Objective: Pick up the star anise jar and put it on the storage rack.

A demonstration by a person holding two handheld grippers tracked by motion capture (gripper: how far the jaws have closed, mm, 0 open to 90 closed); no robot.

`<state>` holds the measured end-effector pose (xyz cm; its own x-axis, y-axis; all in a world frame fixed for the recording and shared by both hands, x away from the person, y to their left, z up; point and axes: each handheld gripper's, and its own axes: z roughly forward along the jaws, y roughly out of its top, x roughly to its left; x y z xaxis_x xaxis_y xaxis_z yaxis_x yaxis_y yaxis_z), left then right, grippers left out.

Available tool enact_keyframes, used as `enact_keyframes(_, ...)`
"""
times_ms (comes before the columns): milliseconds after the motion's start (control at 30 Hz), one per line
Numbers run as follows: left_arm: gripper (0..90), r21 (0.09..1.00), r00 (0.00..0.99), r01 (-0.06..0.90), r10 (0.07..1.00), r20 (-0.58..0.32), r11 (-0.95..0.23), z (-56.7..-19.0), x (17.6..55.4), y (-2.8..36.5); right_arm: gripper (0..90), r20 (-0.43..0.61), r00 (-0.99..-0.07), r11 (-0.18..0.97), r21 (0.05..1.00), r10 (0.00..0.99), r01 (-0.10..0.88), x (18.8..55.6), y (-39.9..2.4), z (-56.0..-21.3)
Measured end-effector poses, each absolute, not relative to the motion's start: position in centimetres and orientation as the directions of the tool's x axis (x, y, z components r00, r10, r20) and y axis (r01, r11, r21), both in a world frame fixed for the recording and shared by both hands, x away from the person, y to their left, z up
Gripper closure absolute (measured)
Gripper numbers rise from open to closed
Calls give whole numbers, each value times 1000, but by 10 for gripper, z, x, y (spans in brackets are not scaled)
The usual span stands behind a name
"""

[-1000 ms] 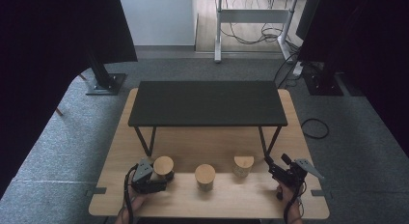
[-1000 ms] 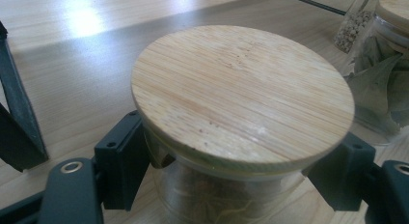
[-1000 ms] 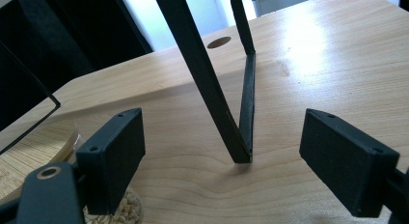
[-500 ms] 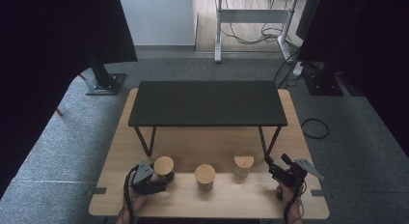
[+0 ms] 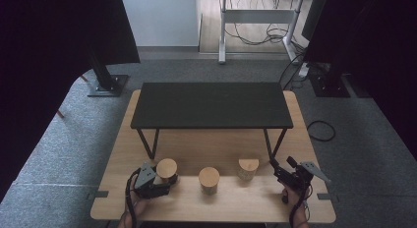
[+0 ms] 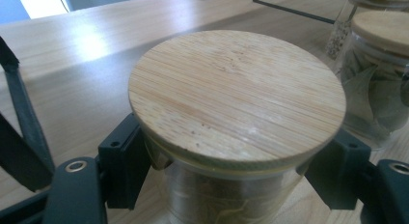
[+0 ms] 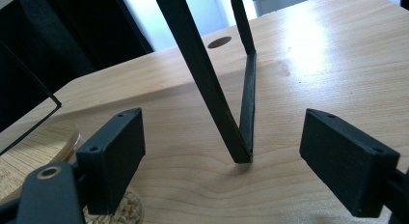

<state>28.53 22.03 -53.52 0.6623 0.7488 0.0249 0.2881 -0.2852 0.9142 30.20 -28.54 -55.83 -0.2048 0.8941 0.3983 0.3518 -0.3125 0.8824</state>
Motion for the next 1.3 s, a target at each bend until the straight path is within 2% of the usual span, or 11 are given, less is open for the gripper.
enact_keyframes(467,254,934,659,261,752,12,-243,-515,277,236,155,400,-205,-313,882,893,353,302,-286,-558)
enact_keyframes(1300,255,955,650,197,759,44,-224,-495,262,249,155,400,-202,-315,881,894,353,302,-286,-558)
